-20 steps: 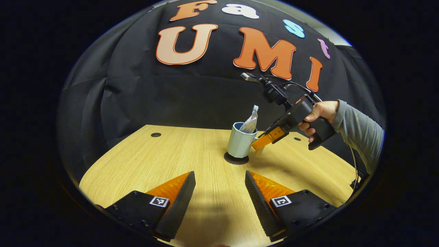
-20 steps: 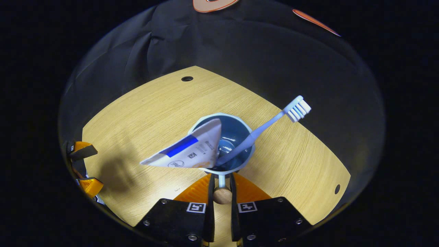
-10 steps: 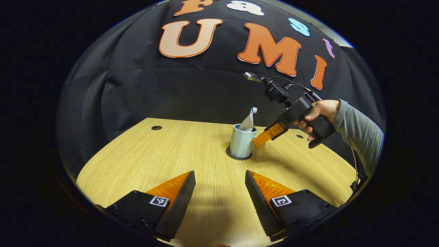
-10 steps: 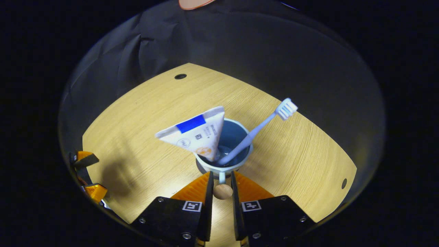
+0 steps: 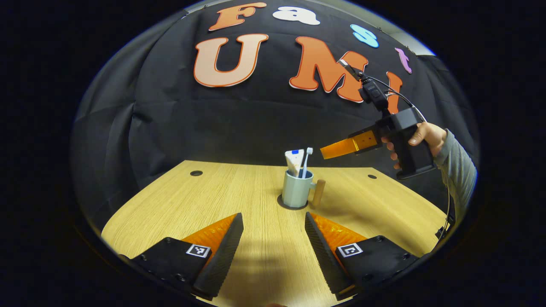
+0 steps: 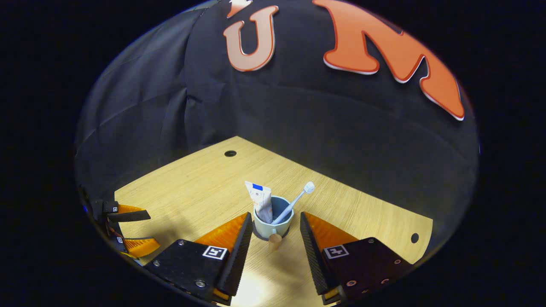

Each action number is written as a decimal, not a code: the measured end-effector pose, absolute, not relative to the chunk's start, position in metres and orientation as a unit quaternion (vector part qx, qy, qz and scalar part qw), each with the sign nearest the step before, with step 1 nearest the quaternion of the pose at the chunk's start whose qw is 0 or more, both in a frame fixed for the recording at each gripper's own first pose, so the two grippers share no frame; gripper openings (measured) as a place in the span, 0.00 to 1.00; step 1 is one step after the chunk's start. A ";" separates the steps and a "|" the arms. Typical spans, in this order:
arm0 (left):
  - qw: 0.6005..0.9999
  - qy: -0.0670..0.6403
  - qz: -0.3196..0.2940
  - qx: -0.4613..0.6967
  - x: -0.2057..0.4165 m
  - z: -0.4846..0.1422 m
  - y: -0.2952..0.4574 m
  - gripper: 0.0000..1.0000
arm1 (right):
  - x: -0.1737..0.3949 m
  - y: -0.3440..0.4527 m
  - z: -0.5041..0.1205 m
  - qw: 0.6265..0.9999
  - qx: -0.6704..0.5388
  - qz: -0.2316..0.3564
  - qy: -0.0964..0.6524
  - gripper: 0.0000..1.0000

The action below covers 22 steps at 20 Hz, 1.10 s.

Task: Put the toothbrush and toothpaste on the desktop into the cup, then pick up the cup and place it on the coaster on the desktop.

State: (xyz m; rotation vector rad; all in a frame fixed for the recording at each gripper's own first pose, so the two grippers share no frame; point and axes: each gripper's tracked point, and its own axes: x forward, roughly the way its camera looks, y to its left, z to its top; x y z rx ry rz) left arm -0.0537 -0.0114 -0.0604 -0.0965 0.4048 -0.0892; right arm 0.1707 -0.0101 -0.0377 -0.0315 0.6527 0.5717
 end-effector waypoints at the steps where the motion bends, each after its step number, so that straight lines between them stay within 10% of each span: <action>1: 0.980 0.192 -0.043 -0.043 -0.054 -0.052 -0.013 0.92 | 0.162 -0.017 -0.025 0.914 -0.014 0.271 0.300 0.69; 22: 1.000 0.012 0.010 -0.013 -0.085 0.078 -0.022 0.91 | 0.048 -0.138 0.050 0.997 0.000 0.072 0.014 0.87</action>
